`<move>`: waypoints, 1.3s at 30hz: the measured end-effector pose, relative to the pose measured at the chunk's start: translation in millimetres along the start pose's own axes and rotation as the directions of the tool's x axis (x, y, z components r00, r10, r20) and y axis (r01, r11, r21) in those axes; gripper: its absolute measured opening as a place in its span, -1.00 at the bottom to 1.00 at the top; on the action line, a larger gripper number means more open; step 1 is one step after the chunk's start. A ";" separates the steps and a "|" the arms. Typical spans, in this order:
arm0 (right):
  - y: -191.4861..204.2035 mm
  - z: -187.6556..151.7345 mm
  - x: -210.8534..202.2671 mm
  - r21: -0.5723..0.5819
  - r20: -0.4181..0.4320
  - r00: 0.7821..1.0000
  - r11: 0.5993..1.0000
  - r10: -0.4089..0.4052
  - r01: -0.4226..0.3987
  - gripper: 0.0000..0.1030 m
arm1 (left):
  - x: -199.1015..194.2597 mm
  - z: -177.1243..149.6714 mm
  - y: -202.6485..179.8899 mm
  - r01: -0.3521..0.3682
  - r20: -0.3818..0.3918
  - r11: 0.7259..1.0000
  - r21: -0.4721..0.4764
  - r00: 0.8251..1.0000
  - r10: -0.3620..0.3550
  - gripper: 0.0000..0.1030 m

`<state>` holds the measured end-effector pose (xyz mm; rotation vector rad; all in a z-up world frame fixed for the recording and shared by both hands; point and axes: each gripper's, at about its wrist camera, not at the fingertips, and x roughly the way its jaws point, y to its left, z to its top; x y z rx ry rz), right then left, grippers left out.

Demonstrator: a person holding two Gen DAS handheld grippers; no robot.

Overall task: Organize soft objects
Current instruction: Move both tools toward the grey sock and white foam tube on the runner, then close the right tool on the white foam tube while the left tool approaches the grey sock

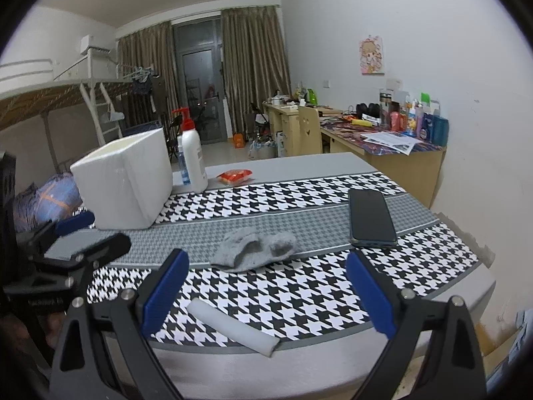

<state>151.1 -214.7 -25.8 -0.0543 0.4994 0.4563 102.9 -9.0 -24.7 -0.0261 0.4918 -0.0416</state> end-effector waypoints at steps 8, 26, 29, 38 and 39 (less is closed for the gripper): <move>1.8 -12.4 6.8 -0.047 -0.031 0.997 0.997 0.063 -0.065 0.89 | 11.6 -0.6 -1.4 0.045 -0.029 0.999 0.004 0.999 -0.045 0.98; 2.8 -42.6 40.5 -0.117 -0.179 0.972 0.978 0.150 -0.173 0.75 | 41.2 -2.2 -1.5 0.029 -0.115 0.999 -0.014 0.993 -0.031 0.98; 5.7 -47.1 46.9 -0.140 -0.205 0.965 0.971 0.161 -0.191 0.69 | 43.1 -2.1 -1.7 0.023 -0.120 1.000 -0.012 0.993 -0.024 0.98; 6.5 -57.1 63.9 -0.180 -0.286 0.940 0.953 0.188 -0.246 0.22 | 54.2 -2.3 -2.5 0.002 -0.151 1.000 -0.017 0.989 -0.004 0.98; 5.7 -57.9 65.7 -0.180 -0.292 0.937 0.951 0.194 -0.253 0.21 | 55.0 -2.1 -2.7 0.000 -0.152 1.000 -0.017 0.988 -0.002 0.98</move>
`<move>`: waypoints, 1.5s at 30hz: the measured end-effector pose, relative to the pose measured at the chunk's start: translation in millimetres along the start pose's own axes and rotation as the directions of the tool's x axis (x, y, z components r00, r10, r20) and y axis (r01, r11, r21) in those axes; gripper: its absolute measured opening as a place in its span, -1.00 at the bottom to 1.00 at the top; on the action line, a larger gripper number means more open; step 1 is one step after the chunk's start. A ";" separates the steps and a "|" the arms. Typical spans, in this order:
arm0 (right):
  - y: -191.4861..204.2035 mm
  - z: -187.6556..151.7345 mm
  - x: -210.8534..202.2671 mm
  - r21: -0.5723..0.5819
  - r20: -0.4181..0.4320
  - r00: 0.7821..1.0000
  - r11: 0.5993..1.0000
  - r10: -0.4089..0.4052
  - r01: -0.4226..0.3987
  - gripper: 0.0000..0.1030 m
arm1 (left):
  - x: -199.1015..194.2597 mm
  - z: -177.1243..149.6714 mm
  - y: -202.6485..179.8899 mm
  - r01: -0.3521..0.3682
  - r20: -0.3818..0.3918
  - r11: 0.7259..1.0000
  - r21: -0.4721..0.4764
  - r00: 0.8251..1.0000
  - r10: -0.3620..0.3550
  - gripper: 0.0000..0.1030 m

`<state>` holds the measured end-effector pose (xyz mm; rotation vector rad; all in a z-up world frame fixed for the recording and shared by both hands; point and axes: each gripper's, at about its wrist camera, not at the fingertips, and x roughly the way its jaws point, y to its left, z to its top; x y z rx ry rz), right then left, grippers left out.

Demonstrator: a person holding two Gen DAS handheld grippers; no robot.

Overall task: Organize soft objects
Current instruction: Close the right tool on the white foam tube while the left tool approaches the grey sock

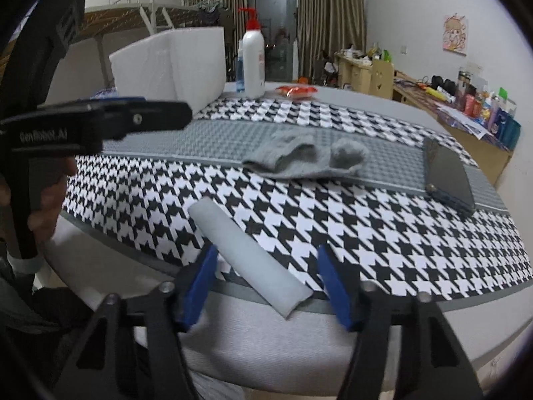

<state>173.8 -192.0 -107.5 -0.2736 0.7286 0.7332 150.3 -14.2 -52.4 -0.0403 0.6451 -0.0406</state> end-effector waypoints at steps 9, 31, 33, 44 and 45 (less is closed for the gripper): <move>1.1 3.5 0.0 -0.083 -0.022 0.997 0.994 0.069 -0.070 -0.09 | 12.8 3.3 -3.5 -0.006 -0.035 1.000 -0.009 0.999 0.006 0.98; -43.0 8.0 -8.2 0.077 -0.024 1.000 0.997 0.001 0.001 -0.40 | 33.4 15.4 -27.1 -0.001 -0.067 1.000 0.006 0.998 0.001 0.98; -44.9 9.2 -12.0 0.074 -0.010 1.000 0.997 -0.004 0.005 -0.31 | 36.1 16.7 -29.9 -0.001 -0.070 1.000 0.012 0.998 0.002 0.98; -47.0 13.8 -17.0 0.085 0.006 1.000 0.996 -0.003 0.002 0.13 | 57.1 27.8 -39.8 0.001 -0.118 1.000 0.021 0.993 0.001 0.98; -47.1 13.9 -16.9 0.083 0.005 1.000 0.997 -0.008 0.008 0.13 | 58.5 29.3 -41.4 0.006 -0.118 1.000 0.024 0.993 -0.003 0.98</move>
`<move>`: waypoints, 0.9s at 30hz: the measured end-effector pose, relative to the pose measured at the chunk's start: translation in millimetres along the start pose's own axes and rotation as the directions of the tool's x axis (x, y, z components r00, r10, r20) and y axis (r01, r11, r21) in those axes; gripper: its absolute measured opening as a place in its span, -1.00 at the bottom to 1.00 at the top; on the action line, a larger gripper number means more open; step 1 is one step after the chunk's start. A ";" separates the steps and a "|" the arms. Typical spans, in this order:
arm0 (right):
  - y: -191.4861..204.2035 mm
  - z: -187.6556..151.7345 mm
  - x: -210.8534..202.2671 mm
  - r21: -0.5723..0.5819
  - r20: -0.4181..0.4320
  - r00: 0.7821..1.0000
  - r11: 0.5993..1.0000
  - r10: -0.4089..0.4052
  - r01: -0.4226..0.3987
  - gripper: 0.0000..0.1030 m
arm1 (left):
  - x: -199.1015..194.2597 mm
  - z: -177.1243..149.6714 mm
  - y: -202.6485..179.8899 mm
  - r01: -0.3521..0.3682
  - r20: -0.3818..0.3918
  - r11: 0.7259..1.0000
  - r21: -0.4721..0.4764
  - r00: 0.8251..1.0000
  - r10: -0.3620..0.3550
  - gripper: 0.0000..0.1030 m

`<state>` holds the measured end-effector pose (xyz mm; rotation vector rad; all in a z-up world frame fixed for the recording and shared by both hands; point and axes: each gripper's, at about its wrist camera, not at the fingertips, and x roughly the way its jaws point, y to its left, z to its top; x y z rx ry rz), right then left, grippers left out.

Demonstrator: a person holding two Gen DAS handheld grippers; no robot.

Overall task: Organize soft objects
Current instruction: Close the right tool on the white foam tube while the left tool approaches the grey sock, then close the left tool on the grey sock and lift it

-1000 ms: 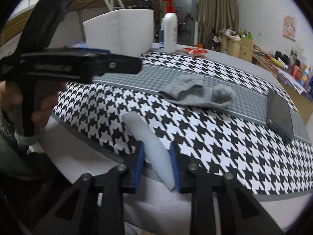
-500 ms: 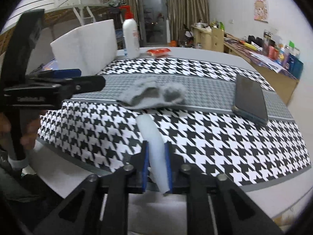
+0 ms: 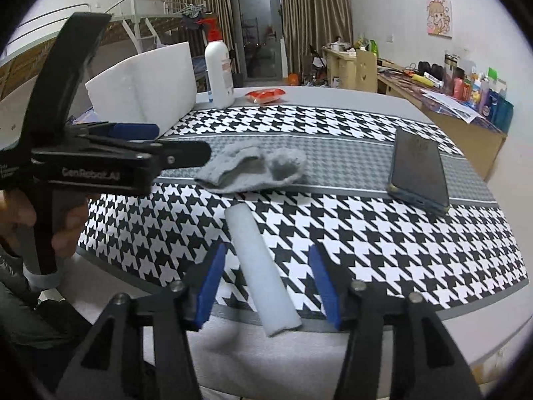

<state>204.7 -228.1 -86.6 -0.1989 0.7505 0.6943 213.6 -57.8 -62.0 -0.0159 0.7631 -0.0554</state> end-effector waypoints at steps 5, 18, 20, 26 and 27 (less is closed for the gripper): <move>-5.3 -0.4 -1.3 0.004 0.000 1.000 1.000 -0.011 0.011 0.13 | 10.1 5.2 -7.2 0.010 -0.018 1.000 0.012 1.000 -0.010 0.98; -15.5 0.3 -0.5 0.039 0.011 1.000 0.999 0.002 -0.003 0.14 | 37.8 10.4 -8.3 0.049 -0.084 0.998 -0.039 0.995 -0.052 0.97; -16.3 0.4 -0.4 0.041 0.012 1.000 0.999 0.006 -0.006 0.14 | 40.6 10.5 -9.6 0.047 -0.089 0.998 -0.037 0.995 -0.050 0.94; -17.0 -0.3 0.0 0.040 0.008 1.000 0.999 0.005 -0.005 0.16 | 54.3 8.7 -11.2 0.052 -0.142 0.998 -0.037 0.988 -0.056 0.62; -17.2 -0.8 -0.2 0.040 0.009 1.000 0.999 0.005 -0.005 0.16 | 56.9 8.2 -11.6 0.056 -0.156 0.998 -0.040 0.986 -0.062 0.53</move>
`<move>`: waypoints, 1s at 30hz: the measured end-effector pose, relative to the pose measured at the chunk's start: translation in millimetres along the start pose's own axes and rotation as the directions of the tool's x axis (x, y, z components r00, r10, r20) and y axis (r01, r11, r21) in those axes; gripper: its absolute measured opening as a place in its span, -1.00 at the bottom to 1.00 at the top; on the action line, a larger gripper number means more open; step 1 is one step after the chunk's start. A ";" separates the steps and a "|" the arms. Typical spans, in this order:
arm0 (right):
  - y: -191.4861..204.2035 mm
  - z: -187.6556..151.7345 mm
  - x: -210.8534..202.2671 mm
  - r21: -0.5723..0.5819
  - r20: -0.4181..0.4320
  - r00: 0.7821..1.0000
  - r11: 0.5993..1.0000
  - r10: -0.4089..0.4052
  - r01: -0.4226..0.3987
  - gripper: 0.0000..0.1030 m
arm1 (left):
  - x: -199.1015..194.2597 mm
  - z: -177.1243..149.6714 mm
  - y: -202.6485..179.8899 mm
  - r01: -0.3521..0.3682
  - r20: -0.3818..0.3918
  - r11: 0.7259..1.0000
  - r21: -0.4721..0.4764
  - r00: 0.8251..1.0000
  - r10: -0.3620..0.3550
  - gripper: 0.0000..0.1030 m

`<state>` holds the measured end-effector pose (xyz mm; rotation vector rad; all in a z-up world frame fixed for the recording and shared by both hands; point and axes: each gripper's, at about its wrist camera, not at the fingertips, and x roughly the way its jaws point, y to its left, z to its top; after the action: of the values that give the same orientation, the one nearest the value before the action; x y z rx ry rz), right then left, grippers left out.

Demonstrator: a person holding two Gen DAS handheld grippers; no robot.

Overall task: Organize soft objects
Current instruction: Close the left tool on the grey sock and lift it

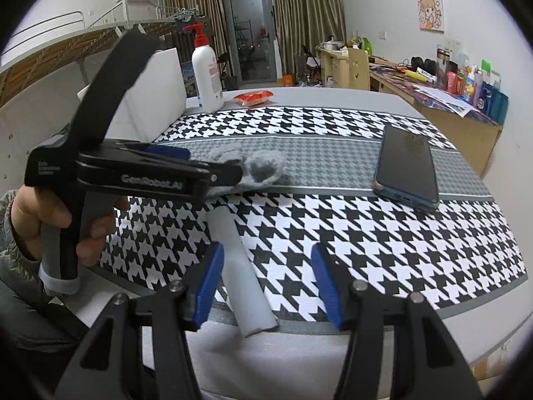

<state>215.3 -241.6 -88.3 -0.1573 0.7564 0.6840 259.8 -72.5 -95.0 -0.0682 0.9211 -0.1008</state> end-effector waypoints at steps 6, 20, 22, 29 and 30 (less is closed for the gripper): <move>-1.9 -2.5 -0.7 0.006 -0.002 1.000 1.000 0.007 -0.007 0.16 | 5.1 0.0 -3.5 0.001 -0.011 1.000 0.009 1.000 0.000 0.39; -2.1 -3.3 0.5 0.011 -0.007 1.000 1.000 0.007 -0.007 0.16 | 5.1 1.3 -1.3 -0.035 0.009 0.999 0.014 0.999 0.035 -0.77; -0.2 -3.2 0.2 0.007 -0.006 1.000 1.000 0.011 -0.011 0.16 | 3.3 2.0 2.4 -0.014 0.005 1.000 -0.006 1.000 0.014 -0.77; 8.8 -1.2 2.1 -0.022 -0.007 1.000 1.000 0.015 -0.015 0.16 | -25.6 4.7 7.7 -0.010 0.075 1.000 -0.016 0.997 0.011 -0.77; 9.9 -1.2 3.3 -0.025 -0.010 1.000 1.000 0.012 -0.012 0.16 | -30.4 5.1 9.2 -0.013 0.085 1.000 -0.019 0.996 0.015 -0.77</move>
<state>210.1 -232.7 -90.3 -0.1788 0.7589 0.7047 246.1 -59.8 -68.8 -0.0827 0.8373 -0.0760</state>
